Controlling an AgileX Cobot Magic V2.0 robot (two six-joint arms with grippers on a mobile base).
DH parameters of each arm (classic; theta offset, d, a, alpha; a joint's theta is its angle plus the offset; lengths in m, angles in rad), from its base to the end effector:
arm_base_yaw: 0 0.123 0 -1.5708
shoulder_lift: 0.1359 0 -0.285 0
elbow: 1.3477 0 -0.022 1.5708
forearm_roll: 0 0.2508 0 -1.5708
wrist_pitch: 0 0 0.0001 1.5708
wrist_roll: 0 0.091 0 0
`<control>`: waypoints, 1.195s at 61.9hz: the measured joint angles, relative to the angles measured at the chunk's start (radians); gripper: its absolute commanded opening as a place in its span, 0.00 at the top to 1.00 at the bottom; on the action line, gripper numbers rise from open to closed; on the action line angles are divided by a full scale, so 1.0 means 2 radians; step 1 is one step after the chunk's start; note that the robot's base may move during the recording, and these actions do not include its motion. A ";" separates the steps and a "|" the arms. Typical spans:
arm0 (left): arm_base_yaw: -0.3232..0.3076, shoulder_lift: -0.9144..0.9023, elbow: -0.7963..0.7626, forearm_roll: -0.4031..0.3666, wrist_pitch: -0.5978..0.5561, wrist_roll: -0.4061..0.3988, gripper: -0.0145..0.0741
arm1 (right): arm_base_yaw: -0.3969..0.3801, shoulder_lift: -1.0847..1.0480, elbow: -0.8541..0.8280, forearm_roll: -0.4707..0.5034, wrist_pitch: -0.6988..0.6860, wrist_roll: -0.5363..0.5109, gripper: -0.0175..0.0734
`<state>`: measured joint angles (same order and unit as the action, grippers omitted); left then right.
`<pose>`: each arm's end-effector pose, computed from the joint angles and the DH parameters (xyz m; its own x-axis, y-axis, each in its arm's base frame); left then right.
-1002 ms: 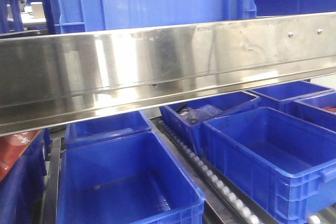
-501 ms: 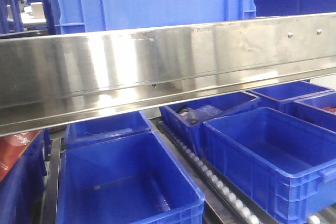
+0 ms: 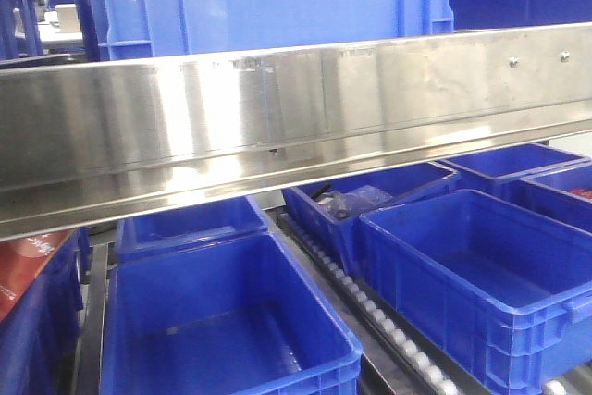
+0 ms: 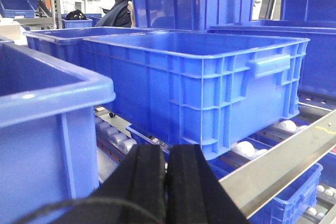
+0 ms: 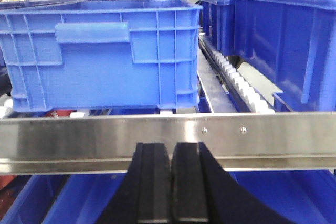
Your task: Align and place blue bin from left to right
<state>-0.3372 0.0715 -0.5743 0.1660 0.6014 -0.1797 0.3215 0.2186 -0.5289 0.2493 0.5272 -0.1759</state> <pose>0.0102 0.0054 0.3390 -0.0149 -0.0395 -0.9991 0.2408 0.9697 -0.0420 0.0392 0.0250 0.3287 -0.1274 0.0001 -0.9919 -0.4257 0.9032 0.0548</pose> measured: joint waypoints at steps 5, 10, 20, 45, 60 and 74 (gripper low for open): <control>0.000 0.000 0.000 0.000 0.000 0.000 0.83 | 0.000 0.000 0.004 0.000 -0.001 0.000 0.89; 0.000 0.000 0.000 0.000 0.000 0.000 0.83 | 0.000 0.000 0.004 0.000 -0.003 0.000 0.89; 0.000 0.000 0.000 0.000 0.000 0.000 0.83 | 0.000 0.000 0.004 0.000 -0.005 0.000 0.89; 0.017 -0.001 0.001 -0.001 0.000 0.001 0.83 | 0.000 0.000 0.004 0.000 -0.006 0.000 0.89; 0.110 -0.032 0.074 -0.010 -0.055 0.020 0.83 | 0.000 0.000 0.004 0.000 -0.006 0.000 0.89; 0.150 -0.034 0.214 -0.031 -0.170 0.033 0.83 | 0.000 -0.001 0.004 0.000 -0.007 0.000 0.89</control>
<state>-0.0367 0.0042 -0.1461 0.1033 0.2618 -0.1137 0.3215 0.2164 -0.5204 0.2493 0.5131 -0.1759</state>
